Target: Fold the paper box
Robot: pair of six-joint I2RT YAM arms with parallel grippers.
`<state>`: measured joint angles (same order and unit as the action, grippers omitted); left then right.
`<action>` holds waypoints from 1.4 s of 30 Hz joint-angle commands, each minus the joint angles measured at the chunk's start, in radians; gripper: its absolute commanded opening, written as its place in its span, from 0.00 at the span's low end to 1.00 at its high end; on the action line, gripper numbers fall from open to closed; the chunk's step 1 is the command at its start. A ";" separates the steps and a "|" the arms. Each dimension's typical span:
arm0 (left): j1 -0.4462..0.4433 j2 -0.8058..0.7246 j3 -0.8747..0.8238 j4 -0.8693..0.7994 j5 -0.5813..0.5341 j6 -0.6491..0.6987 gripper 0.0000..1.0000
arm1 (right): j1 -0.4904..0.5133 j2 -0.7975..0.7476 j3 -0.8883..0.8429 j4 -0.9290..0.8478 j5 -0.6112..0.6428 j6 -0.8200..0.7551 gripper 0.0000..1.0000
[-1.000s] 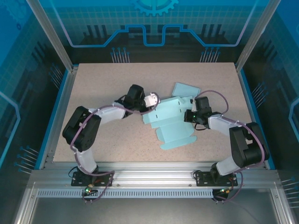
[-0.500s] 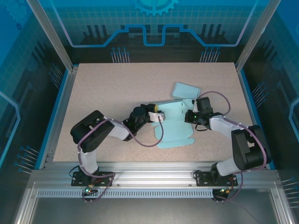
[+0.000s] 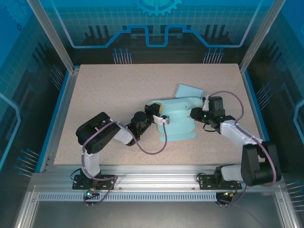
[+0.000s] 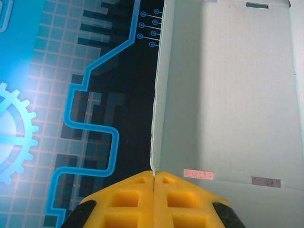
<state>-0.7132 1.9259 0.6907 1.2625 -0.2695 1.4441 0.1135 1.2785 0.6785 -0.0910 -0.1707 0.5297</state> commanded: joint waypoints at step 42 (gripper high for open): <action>-0.041 0.100 -0.023 0.137 -0.047 0.249 0.00 | -0.376 0.374 0.433 -0.222 -0.437 -0.115 0.55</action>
<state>-0.7475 2.0033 0.6647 1.3754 -0.3031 1.6733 -0.2729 1.5684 1.0534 -0.2058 -0.5674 0.4519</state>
